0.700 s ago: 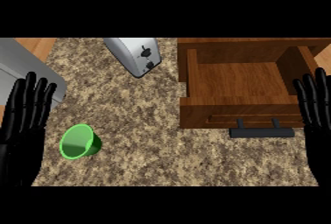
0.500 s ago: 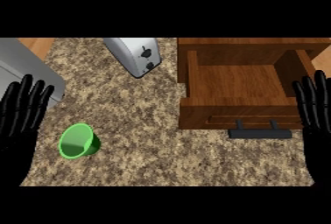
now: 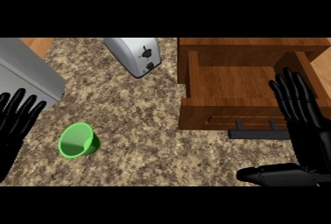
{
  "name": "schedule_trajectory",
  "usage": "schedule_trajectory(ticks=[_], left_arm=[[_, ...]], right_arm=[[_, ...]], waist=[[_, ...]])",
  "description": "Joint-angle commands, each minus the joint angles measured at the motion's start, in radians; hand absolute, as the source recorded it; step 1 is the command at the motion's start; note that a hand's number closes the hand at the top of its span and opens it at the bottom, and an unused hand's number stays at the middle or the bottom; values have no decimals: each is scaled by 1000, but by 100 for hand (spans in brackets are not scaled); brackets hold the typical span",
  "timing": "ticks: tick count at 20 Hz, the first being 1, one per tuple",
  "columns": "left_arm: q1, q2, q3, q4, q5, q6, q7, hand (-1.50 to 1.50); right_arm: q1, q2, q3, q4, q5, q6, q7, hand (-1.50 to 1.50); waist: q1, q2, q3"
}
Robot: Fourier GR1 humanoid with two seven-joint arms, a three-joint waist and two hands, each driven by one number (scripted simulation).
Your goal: Pick up the cup, place it into the drawer and close the drawer
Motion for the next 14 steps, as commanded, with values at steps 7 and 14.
schedule_trajectory(ticks=[7, 14], left_arm=[[-116, 37, 70, 354, -82, -105, -84, -150], [-168, 30, 81, 617, -269, -145, -274, -150]], right_arm=[[-227, -19, -59, 84, -43, 4, 148, -150], [-183, -28, -102, 230, -30, 70, -51, -150]], waist=[[-5, 0, -1], [-9, 0, 0]])
